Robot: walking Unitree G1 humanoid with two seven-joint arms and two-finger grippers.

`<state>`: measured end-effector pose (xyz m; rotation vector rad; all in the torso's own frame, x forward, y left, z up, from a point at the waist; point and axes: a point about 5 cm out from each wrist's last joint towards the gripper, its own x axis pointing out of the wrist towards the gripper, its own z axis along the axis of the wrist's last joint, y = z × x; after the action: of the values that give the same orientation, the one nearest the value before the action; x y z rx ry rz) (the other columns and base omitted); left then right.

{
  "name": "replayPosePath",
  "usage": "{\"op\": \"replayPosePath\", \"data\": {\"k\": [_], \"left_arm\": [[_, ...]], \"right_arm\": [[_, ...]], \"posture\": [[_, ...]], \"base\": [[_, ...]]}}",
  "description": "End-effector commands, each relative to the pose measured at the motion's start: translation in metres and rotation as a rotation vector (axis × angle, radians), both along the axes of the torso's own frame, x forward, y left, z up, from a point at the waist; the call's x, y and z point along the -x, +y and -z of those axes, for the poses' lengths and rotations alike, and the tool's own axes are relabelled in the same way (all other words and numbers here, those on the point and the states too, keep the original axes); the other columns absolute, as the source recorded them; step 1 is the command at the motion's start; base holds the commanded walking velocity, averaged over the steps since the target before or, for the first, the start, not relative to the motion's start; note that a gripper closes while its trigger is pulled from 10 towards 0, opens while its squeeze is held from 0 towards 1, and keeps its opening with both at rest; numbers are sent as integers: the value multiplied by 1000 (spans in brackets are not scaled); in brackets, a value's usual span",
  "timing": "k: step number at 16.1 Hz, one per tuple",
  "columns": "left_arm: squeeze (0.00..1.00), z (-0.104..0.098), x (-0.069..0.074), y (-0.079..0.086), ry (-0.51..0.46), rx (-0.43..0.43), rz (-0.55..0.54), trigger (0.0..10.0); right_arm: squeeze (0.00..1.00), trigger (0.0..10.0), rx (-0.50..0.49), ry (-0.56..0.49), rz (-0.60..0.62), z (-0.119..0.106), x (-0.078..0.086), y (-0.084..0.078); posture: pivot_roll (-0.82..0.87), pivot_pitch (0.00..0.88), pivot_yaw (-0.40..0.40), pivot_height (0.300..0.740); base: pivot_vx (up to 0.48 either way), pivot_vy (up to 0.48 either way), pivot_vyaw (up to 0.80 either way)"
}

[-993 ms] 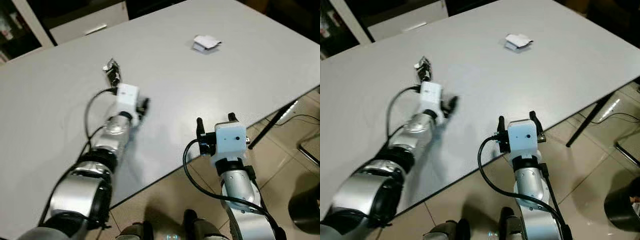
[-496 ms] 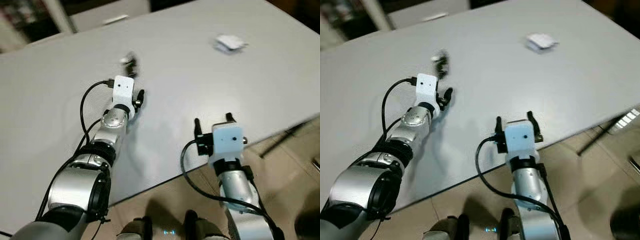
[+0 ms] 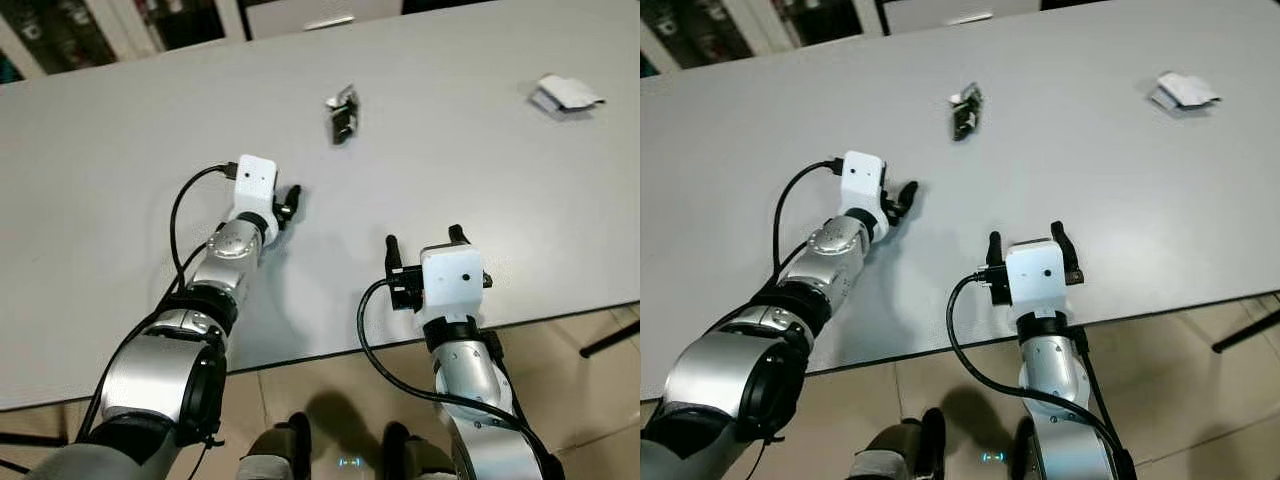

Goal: Picking trash to rubbish bin

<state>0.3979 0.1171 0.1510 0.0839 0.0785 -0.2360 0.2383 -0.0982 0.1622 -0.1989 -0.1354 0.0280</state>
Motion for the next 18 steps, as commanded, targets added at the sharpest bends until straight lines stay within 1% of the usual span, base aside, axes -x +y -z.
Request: {"op": "replayPosePath", "data": {"k": [1, 6, 10, 12, 18], "left_arm": [[0, -1, 0, 0, 1, 3, 12, 10000], [0, 1, 1, -5, 9, 13, 54, 10000], [0, 2, 1, -6, 14, 15, 64, 10000], [0, 3, 2, -6, 23, 27, 54, 10000], [0, 3, 2, -4, 23, 18, 51, 10000]], "right_arm": [[0, 10000, 3, -8, 9, -2, 2, 1], [0, 10000, 17, -11, 2, -2, 2, 3], [0, 10000, 20, -11, 0, -2, 2, 4], [0, 10000, 22, -10, -1, -2, 3, 5], [0, 10000, 13, -3, 5, -1, 5, 7]], "posture": [[-28, 219, 103, 740], [-30, 223, 105, 740], [-31, 227, 106, 740], [-32, 232, 105, 740], [-31, 243, 111, 740]], "base": [[390, 0, 0], [480, 0, 0], [480, 0, 0], [0, 0, 0], [0, 0, 0]]}}
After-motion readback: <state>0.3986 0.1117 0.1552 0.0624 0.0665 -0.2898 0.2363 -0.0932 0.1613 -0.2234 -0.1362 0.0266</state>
